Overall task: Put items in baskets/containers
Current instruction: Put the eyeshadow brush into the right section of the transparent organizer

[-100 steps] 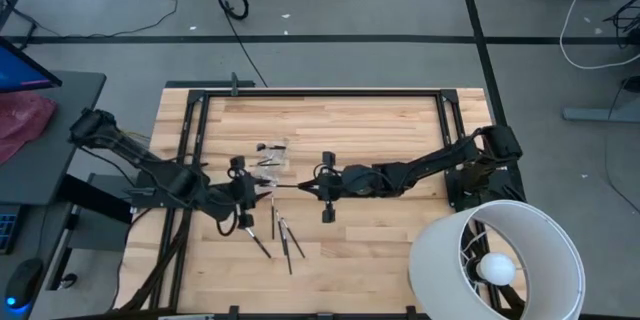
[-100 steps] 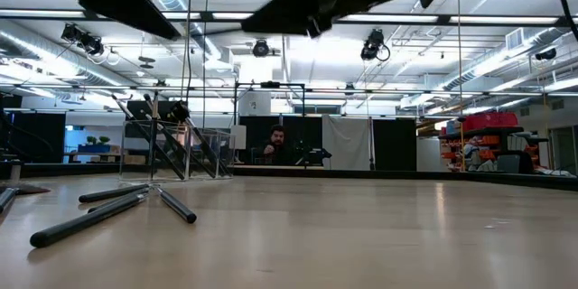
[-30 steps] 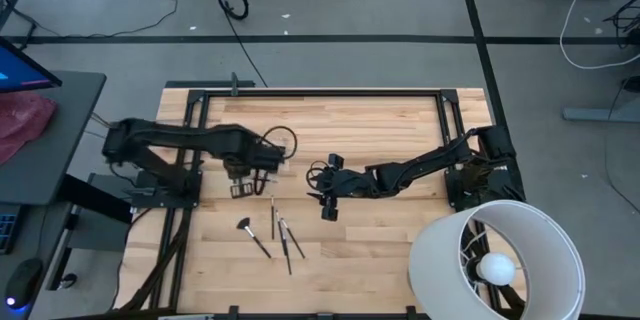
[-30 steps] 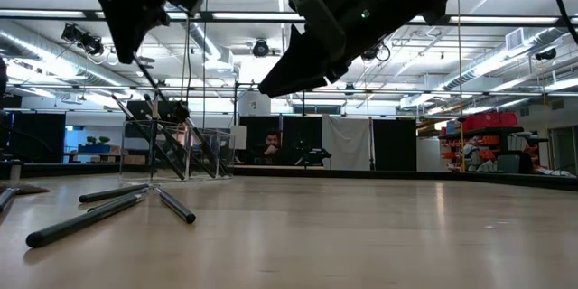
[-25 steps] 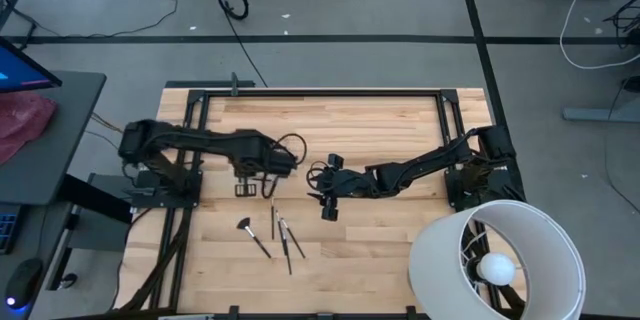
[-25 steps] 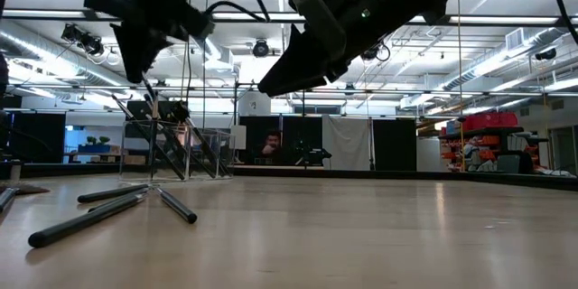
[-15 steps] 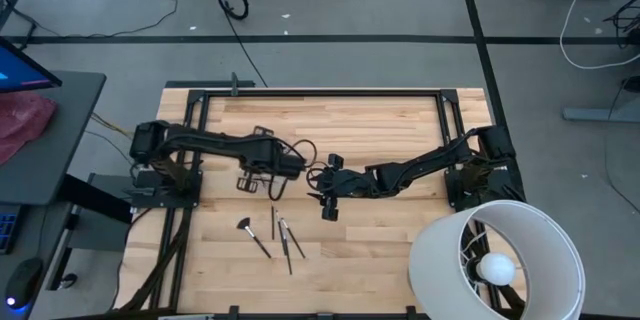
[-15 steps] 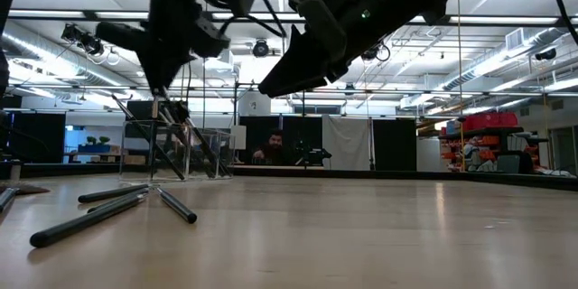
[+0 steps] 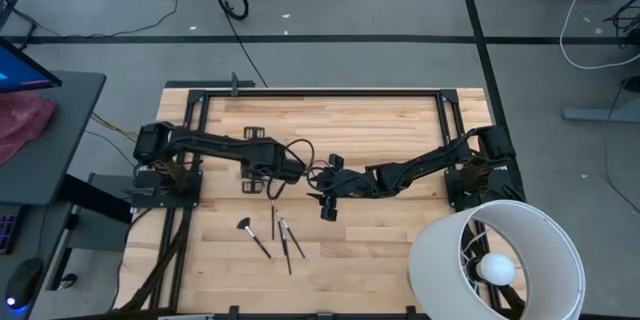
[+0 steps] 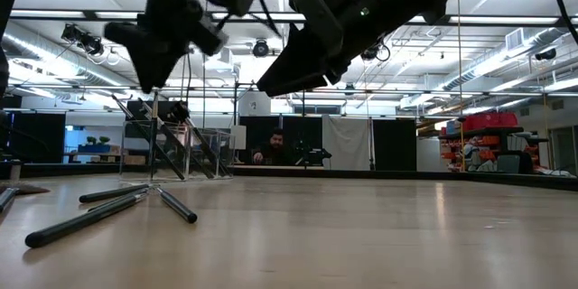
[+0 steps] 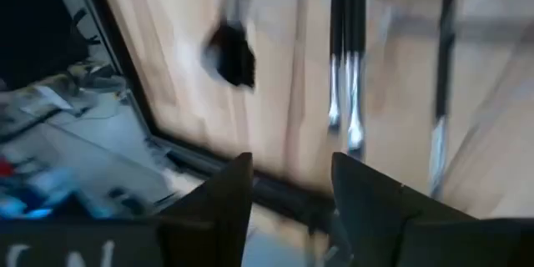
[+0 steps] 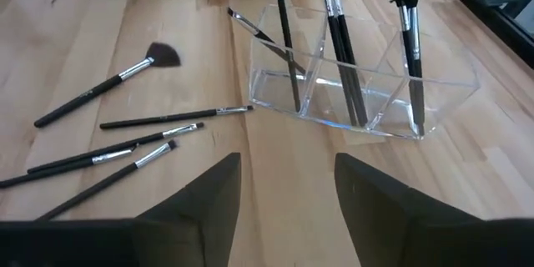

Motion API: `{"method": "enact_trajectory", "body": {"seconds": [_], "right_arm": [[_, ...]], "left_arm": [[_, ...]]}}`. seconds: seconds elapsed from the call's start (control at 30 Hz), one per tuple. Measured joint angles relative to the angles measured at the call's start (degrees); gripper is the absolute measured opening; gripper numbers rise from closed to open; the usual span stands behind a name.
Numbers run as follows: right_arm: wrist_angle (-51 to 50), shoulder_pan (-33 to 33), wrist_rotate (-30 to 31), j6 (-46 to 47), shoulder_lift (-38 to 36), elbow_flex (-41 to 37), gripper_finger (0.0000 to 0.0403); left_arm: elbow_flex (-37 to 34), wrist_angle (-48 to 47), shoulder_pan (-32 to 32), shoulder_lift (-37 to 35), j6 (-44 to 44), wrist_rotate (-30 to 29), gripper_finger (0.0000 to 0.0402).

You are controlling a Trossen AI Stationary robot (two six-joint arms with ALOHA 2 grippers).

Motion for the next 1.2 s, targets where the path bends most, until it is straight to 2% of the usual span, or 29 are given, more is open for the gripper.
{"method": "enact_trajectory", "body": {"seconds": [0.13,0.33,0.43,0.53,0.7,0.8,0.9,0.97,1.07,1.2], "right_arm": [[2.4,1.1,0.1,0.1,1.0,0.0,0.0199],[15.0,2.7,0.2,0.1,7.1,0.0,0.0199],[20.1,3.7,0.3,1.7,10.9,0.1,0.0199],[23.0,5.2,1.7,3.4,14.8,0.7,0.0196],[25.4,7.8,4.2,6.2,20.7,4.2,0.0184],[25.3,9.7,4.4,7.5,23.9,7.3,0.0183],[24.2,11.3,5.7,7.4,27.1,10.9,0.0186],[22.0,12.0,9.2,7.4,28.6,13.0,0.0188],[17.8,12.1,15.1,7.5,30.6,15.4,0.0187],[16.5,11.9,16.1,14.8,31.3,15.9,0.0185]], "left_arm": [[0.5,1.8,-3.7,-5.9,-3.5,1.0,0.0174],[0.3,3.1,-12.2,-15.4,-19.0,-7.4,0.0166],[-2.3,11.1,-18.1,-18.9,-20.2,-10.4,0.0166],[-8.6,21.7,-23.7,-22.1,-21.2,-11.9,0.0166],[-25.9,48.7,-31.0,-23.9,-20.9,-18.8,0.0166],[-35.6,64.2,-32.8,-23.9,-21.0,-19.8,0.0166],[-43.5,75.8,-32.8,-23.9,-22.3,-19.8,0.0165],[-47.0,80.1,-32.7,-24.0,-22.8,-20.5,0.0165],[-48.9,80.7,-32.4,-23.9,-22.5,-20.3,0.0165],[-49.4,80.9,-31.6,-23.9,-22.1,-19.6,0.0165]]}}
